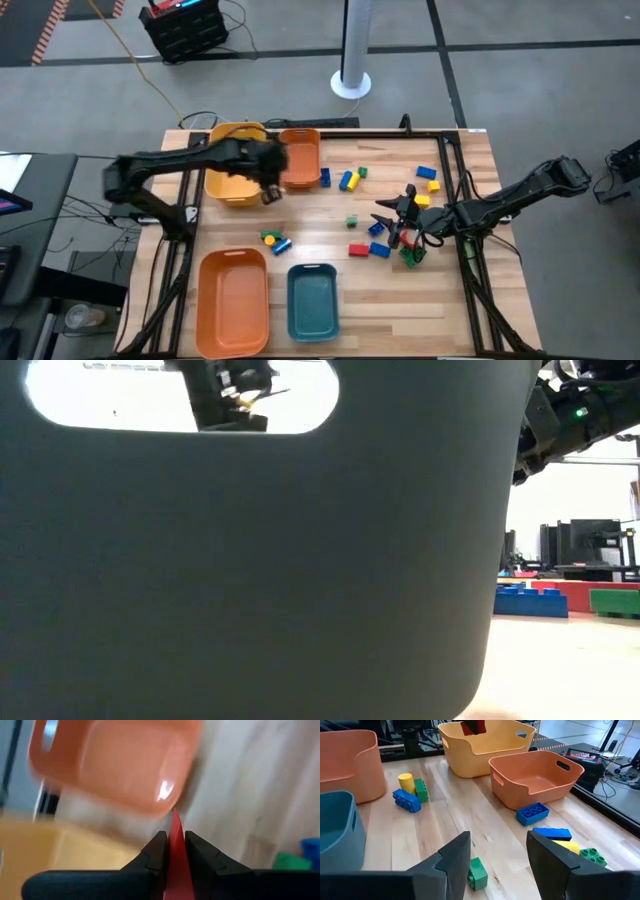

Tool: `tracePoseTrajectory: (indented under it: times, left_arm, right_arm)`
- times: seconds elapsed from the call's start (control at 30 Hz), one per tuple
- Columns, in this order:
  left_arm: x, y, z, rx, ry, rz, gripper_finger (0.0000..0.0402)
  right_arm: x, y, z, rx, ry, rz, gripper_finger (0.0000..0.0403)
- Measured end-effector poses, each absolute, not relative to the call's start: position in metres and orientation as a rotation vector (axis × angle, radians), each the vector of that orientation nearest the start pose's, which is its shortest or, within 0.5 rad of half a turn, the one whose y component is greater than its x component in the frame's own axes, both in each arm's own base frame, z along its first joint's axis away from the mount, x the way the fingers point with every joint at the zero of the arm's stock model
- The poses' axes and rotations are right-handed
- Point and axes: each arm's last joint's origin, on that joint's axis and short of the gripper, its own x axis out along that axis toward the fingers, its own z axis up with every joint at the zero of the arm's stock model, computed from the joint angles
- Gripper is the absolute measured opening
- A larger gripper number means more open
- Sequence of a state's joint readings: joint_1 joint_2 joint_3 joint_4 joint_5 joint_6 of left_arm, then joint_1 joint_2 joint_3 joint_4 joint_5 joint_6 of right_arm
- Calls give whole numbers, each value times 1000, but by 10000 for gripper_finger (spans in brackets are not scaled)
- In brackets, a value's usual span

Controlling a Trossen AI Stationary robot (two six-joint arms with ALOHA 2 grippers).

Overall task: Sort blocks
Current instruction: Put the red wooden block into the yellow bin

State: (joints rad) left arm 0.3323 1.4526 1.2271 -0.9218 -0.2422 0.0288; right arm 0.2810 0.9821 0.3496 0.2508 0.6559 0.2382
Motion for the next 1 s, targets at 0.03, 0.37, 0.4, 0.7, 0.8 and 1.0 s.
tracePoseTrajectory:
  times: [0.03,0.37,0.4,0.7,0.8,1.0]
  left_arm:
    - [253,102,278,-54,1174,527,44]
    - [214,124,241,-188,1277,685,44]
    - [213,126,240,-197,1280,692,51]
    - [217,123,264,-134,1295,605,234]
    - [229,114,286,-26,1245,556,247]
    - [221,119,300,-36,1283,600,244]
  right_arm:
    - [188,36,193,62,291,-408,207]
    - [189,36,196,73,266,-404,207]
    - [189,36,196,73,266,-403,207]
    - [189,36,196,76,265,-405,207]
    - [189,35,196,77,265,-411,207]
    - [189,36,196,79,265,-405,207]
